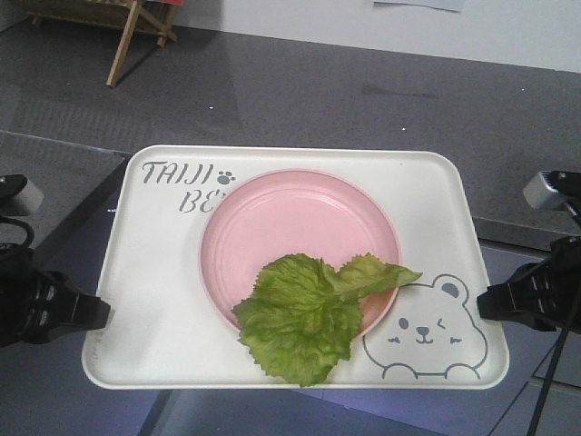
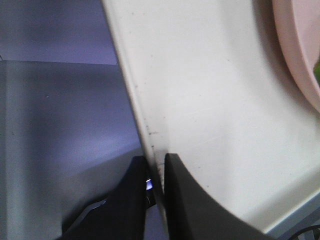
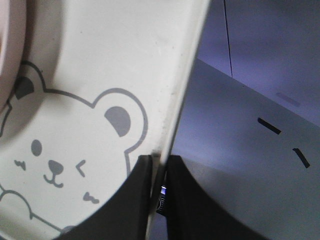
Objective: Transfer vegetables to tray and serve
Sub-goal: 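Hold the tray level with both grippers while the base turns and drives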
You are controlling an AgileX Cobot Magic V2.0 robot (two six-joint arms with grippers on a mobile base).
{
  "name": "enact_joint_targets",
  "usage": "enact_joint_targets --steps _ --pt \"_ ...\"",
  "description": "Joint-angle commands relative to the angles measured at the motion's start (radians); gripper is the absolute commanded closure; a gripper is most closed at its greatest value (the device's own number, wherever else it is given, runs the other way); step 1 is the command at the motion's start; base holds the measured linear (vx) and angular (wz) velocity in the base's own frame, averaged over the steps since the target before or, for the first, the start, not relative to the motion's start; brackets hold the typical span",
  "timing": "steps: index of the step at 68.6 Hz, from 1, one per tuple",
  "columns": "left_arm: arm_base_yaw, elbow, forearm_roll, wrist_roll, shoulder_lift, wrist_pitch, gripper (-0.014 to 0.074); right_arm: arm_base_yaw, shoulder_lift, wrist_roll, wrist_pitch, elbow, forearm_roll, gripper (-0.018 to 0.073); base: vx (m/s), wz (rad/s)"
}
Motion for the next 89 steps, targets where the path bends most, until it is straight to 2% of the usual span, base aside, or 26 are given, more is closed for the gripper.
enact_joint_targets --steps 1,89 --pt "-0.011 -0.030 -0.091 0.025 -0.025 -0.021 0.0602 0.007 -0.029 -0.048 0.029 -0.027 0.086 0.0565 0.04 -0.16" --pt "-0.011 -0.030 -0.091 0.025 -0.025 -0.021 0.0602 0.007 -0.029 -0.048 0.029 -0.027 0.086 0.0565 0.05 -0.14"
